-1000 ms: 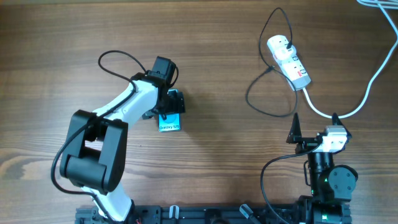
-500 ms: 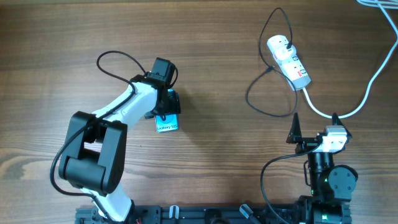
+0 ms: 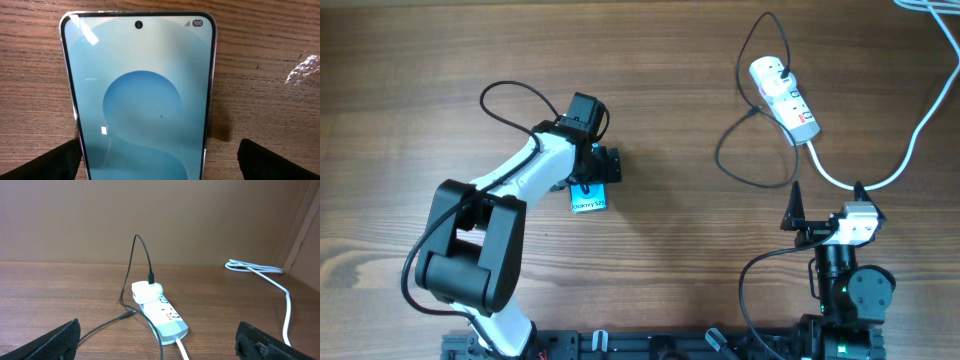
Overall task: Plug charger to phone and switch on socket
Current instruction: 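Close the left gripper on the phone's bottom edge and lift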
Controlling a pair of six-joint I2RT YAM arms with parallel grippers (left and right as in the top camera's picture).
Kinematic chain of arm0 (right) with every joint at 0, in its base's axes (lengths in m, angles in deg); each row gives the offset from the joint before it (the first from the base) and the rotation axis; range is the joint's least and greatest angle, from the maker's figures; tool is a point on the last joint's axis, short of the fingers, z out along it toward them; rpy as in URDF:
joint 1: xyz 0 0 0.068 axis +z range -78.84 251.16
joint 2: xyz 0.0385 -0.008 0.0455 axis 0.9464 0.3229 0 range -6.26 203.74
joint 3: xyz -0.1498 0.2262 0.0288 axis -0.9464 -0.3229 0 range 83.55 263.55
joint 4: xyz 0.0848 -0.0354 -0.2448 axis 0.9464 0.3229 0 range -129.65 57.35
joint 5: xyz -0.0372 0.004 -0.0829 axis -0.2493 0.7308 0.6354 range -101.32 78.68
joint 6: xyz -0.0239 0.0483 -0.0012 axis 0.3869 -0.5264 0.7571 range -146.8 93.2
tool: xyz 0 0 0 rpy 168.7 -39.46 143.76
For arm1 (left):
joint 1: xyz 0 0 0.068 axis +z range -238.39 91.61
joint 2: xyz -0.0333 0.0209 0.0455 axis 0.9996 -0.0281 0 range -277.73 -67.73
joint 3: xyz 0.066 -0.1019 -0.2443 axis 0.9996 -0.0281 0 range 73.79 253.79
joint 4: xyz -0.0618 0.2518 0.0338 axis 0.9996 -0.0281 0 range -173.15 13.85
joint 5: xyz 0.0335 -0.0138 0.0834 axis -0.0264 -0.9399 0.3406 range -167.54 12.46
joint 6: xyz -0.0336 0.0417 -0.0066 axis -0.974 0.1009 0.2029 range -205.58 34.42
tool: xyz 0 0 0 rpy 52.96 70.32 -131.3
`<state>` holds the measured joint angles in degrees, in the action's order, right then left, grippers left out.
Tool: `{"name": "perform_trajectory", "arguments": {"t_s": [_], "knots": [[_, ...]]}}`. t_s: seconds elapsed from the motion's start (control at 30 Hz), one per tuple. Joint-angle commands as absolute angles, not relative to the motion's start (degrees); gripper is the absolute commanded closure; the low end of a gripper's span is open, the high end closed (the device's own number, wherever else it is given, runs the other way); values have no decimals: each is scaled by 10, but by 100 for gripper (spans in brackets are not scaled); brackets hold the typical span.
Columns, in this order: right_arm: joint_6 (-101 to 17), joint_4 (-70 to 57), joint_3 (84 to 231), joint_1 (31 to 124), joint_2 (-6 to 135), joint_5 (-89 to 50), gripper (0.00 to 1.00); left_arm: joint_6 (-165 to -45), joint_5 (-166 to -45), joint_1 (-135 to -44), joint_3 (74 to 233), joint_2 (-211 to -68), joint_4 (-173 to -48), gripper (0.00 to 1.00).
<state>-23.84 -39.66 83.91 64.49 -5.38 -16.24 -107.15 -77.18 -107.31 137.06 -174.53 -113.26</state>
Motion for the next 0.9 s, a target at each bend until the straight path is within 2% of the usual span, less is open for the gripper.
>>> {"name": "perform_trajectory", "arguments": {"t_s": [0.0,0.5,0.63,0.87], "knots": [[-234,-400,838,648,-61,-169,0,-1063,-778,-1069,1344,-1776,-1126,0],[-234,-400,838,648,-61,-169,0,-1071,-751,-1069,1344,-1806,-1130,0],[-234,-400,838,648,-61,-169,0,-1071,-782,-1069,1344,-1814,-1130,1],[-234,-400,838,648,-61,-169,0,-1074,-796,-1078,1344,-1814,-1147,16]]}}
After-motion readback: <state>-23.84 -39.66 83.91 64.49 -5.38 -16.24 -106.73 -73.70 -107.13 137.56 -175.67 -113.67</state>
